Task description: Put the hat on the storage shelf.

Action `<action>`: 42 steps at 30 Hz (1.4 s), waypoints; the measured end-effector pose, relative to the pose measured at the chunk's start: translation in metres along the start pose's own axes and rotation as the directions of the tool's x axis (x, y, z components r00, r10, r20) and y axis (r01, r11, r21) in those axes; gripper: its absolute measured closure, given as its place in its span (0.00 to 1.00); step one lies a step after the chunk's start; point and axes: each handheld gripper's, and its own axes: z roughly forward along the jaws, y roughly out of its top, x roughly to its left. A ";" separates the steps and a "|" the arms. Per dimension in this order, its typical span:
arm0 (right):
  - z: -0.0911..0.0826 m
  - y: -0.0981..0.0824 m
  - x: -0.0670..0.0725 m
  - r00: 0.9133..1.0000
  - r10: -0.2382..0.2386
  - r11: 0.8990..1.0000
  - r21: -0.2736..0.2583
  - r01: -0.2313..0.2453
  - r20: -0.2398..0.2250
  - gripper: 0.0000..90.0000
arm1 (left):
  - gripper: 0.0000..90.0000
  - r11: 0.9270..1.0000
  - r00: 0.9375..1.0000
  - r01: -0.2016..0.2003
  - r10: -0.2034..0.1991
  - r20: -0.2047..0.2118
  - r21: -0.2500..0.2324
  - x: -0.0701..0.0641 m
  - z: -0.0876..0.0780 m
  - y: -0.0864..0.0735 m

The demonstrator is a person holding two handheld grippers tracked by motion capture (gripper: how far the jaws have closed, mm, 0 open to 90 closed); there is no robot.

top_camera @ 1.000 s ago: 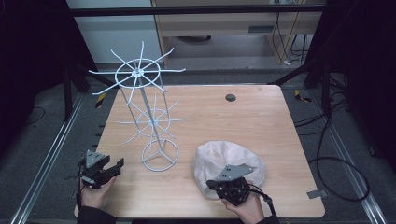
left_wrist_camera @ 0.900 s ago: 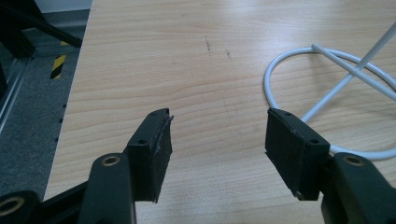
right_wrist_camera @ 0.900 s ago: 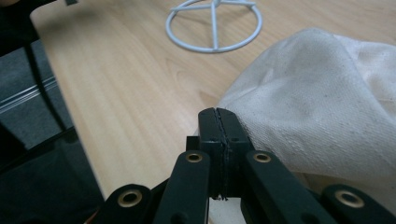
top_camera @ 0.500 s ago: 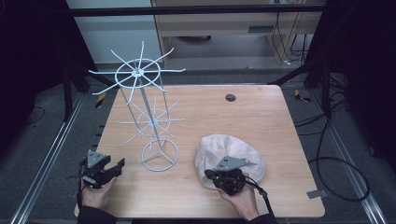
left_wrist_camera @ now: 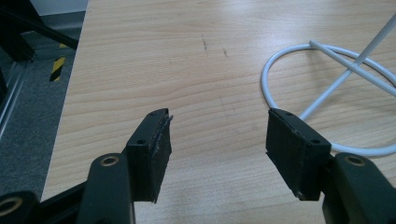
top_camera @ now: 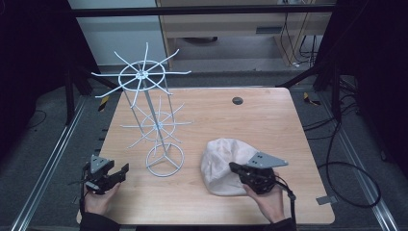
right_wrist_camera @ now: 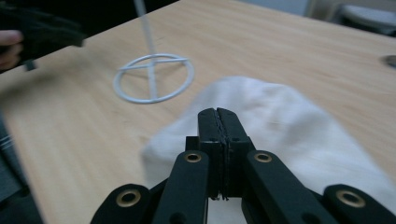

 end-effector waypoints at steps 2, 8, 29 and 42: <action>-0.008 -0.003 -0.014 0.999 0.017 1.000 -0.006 -0.017 0.046 0.99 | 0.45 1.000 1.000 0.002 -0.002 0.002 0.002 0.000 0.000 0.000; -0.021 -0.021 -0.051 0.984 0.070 0.997 0.007 -0.072 0.165 1.00 | 0.45 1.000 1.000 -0.001 0.001 0.003 0.005 -0.001 0.001 0.000; 0.005 -0.058 -0.108 0.948 0.135 0.978 0.113 -0.174 0.288 1.00 | 0.45 1.000 1.000 -0.008 0.008 0.003 0.015 -0.002 0.004 -0.001; 0.001 -0.062 -0.101 0.960 0.091 0.975 0.174 -0.140 0.265 1.00 | 0.45 1.000 1.000 -0.009 0.009 0.005 0.015 -0.002 0.003 -0.001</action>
